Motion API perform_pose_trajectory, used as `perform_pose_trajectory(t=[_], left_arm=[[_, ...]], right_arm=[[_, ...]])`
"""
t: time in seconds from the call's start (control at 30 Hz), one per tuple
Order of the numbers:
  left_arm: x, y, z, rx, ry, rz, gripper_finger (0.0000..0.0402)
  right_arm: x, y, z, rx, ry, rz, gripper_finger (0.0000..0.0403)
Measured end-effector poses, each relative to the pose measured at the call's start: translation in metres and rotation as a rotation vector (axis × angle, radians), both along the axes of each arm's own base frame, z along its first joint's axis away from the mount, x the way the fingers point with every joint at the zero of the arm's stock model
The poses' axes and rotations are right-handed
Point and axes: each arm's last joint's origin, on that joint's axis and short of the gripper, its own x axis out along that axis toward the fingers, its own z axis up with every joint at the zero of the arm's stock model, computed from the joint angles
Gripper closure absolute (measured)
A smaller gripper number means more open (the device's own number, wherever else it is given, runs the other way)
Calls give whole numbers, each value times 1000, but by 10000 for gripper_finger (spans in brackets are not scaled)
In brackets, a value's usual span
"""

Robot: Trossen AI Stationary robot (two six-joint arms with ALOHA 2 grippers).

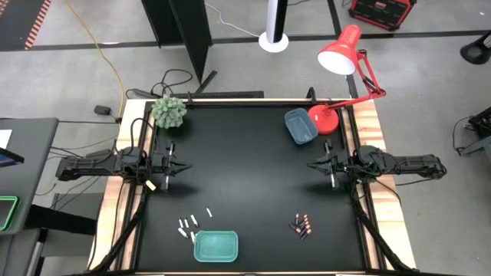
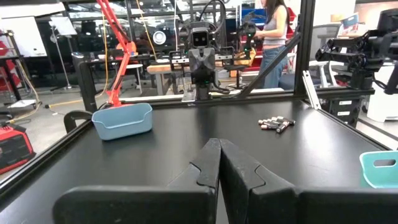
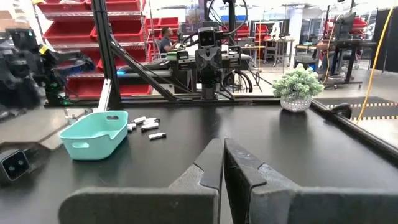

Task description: Sort batteries

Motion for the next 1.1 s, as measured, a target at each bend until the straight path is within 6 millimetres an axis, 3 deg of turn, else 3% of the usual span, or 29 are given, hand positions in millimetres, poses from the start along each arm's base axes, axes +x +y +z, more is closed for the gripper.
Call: perform_pose_trajectory(t=[0.23,0.33,0.5,0.63,0.7,0.87,1.1], left_arm=[[-1,0,10,-15,-102,-2,397],[-2,0,16,-114,-168,-14,397],[-6,0,31,-341,-333,-68,397],[-10,0,42,-390,-383,-97,397],[-9,0,44,-399,-376,-100,397],[-9,0,58,-424,-450,-114,397],[1,0,65,-344,-515,-101,397]], right_arm=[[-1,-3,3,-655,-16,-50,369],[-1,-3,12,-778,-99,-88,369],[-6,-2,31,-660,-304,-135,369],[-18,-2,57,-212,-593,-91,369],[-22,-2,64,-78,-670,-60,369],[-24,-4,85,77,-605,-23,369],[-14,0,116,84,-500,28,369]])
